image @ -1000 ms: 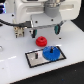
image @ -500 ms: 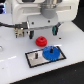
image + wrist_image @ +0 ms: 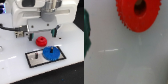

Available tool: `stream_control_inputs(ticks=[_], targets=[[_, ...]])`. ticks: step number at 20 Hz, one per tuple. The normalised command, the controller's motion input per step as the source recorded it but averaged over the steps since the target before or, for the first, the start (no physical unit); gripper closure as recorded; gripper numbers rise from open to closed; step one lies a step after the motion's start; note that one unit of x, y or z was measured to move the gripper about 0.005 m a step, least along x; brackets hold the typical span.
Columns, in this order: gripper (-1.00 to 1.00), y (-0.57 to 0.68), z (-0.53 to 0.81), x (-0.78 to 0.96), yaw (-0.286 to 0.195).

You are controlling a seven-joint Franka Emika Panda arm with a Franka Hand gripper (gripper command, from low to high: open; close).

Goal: Insert the blue gear onto the right peg, followed by the red gear

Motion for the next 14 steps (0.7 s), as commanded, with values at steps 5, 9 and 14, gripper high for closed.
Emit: stream_control_inputs(ticks=[5, 9, 14], targets=[[-1.0, -0.11, -0.18, 0.01, 0.0], [-1.0, -0.16, -0.23, 0.0, 0.0], [-1.0, -0.16, -0.29, 0.0, 0.0]])
